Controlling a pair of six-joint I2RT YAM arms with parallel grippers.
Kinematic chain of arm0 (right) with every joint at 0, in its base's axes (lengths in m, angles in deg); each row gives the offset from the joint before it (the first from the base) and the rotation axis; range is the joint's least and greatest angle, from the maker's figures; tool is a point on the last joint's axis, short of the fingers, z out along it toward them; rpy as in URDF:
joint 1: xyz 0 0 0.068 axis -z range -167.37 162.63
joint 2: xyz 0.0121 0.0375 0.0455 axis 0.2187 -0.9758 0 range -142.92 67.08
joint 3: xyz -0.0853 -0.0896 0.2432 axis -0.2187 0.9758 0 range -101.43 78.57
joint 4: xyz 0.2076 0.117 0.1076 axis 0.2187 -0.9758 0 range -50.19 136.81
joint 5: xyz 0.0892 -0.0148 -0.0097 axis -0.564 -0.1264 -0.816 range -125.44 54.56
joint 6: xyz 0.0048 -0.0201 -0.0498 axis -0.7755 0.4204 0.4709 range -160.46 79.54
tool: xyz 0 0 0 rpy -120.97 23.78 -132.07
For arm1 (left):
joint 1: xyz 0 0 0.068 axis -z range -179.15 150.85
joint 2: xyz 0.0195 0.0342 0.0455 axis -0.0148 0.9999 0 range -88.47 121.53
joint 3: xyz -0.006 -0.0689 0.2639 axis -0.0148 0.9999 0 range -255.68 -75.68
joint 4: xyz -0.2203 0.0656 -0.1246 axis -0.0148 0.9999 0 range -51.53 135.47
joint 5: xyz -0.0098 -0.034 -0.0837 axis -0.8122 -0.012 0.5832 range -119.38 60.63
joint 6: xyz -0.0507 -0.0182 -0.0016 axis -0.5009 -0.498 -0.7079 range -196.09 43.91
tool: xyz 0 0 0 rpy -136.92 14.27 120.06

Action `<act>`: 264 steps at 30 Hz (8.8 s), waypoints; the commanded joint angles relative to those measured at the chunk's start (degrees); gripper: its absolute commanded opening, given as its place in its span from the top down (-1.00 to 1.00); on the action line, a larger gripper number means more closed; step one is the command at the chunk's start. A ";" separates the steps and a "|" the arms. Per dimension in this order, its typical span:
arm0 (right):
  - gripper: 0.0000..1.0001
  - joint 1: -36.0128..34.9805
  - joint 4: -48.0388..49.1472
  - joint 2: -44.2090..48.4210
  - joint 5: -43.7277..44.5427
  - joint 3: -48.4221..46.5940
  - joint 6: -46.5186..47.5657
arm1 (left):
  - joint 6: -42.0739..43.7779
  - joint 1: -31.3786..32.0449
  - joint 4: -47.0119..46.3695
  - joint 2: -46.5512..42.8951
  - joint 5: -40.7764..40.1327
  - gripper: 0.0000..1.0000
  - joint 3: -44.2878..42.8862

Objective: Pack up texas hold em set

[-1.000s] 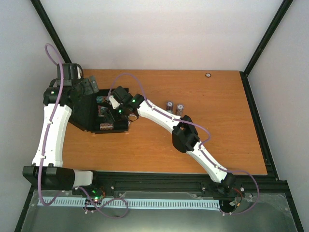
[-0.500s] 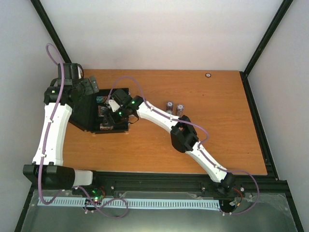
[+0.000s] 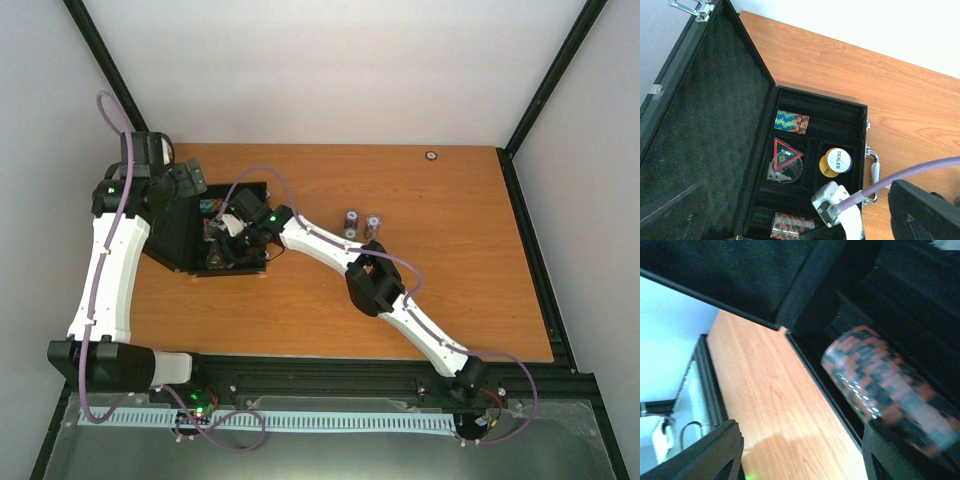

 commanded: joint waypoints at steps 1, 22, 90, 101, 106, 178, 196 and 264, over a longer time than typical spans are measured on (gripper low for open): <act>-0.33 -0.52 7.88 -4.71 -9.75 -2.06 -4.28 | -1.00 -0.23 -0.82 -0.90 1.69 -1.00 0.52; -0.52 5.21 -7.72 18.37 16.30 8.86 6.87 | -1.40 -0.23 -0.89 -0.04 3.25 -0.99 -1.18; 0.83 10.23 2.11 18.22 -1.56 16.51 -0.97 | -2.04 -0.24 -0.38 4.57 5.89 -1.00 -1.89; 0.83 6.98 0.79 12.83 -0.41 12.42 -1.67 | -1.43 -0.26 -0.53 4.38 6.08 -1.00 -1.14; 0.83 5.81 -2.21 9.94 0.25 9.04 -0.59 | -1.65 -0.24 -0.74 4.23 6.91 -0.99 -0.60; -1.00 16.62 -16.58 20.91 57.49 24.49 13.38 | -1.73 -0.31 -0.53 5.49 9.41 -1.00 0.78; -0.14 19.52 -18.00 18.13 52.02 25.44 13.40 | -1.57 -0.25 -0.44 7.91 7.92 -0.99 -0.13; -0.50 0.71 10.57 -1.35 8.78 -5.31 -8.06 | -3.16 -0.23 -1.82 -2.13 11.45 -0.99 5.70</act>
